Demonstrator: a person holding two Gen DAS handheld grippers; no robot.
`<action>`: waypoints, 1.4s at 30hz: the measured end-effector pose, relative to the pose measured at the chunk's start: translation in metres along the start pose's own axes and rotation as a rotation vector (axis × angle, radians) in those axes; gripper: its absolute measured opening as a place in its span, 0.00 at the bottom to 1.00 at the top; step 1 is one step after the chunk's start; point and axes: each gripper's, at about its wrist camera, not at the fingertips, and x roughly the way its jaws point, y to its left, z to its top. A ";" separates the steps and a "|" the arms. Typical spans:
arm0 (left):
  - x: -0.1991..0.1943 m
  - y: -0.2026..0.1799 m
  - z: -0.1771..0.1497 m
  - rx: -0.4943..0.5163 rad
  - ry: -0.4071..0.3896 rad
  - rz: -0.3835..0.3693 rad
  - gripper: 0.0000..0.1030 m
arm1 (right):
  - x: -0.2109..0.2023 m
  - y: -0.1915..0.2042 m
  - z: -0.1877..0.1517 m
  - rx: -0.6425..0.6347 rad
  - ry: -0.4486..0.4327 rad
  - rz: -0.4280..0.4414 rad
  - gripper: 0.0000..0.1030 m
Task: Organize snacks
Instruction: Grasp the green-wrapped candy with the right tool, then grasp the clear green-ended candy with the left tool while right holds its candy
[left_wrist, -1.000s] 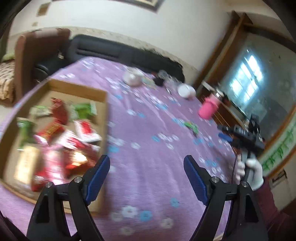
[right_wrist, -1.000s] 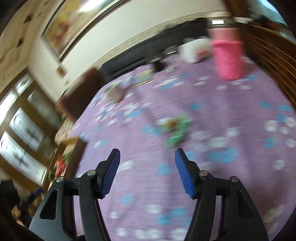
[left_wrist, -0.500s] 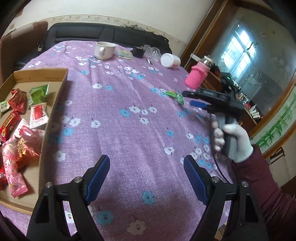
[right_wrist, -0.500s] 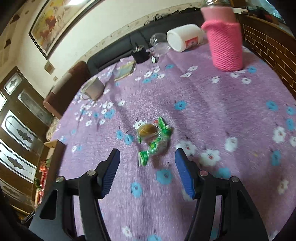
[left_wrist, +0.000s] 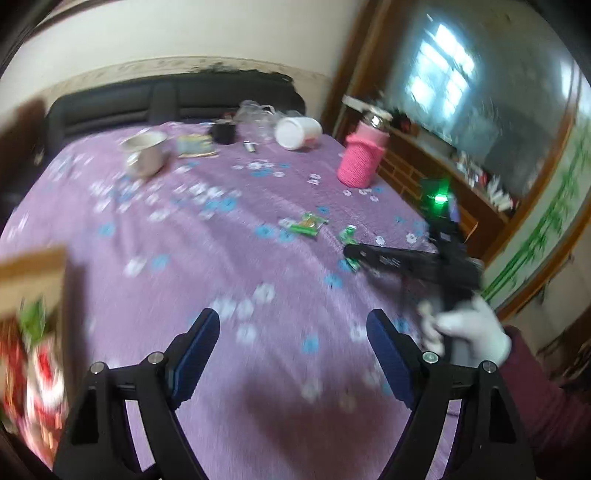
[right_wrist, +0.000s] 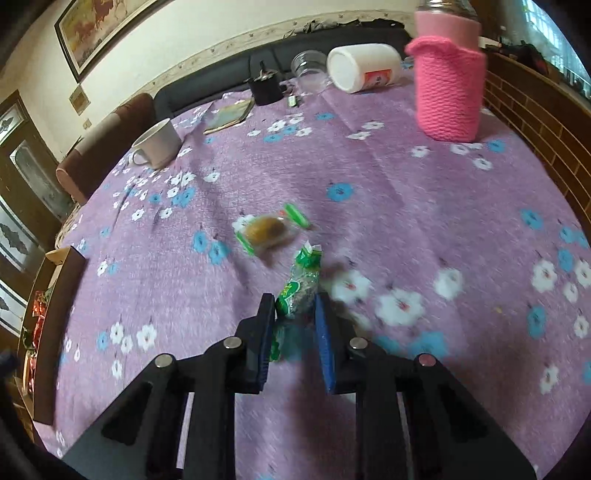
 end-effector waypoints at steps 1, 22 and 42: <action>0.013 -0.004 0.009 0.022 0.012 -0.007 0.80 | -0.005 -0.005 -0.001 0.014 -0.011 0.014 0.23; 0.200 -0.036 0.083 0.251 0.189 0.025 0.48 | -0.010 -0.064 -0.003 0.265 -0.005 0.247 0.23; 0.059 0.014 0.046 -0.008 0.010 -0.054 0.27 | -0.015 -0.049 -0.004 0.220 -0.061 0.321 0.23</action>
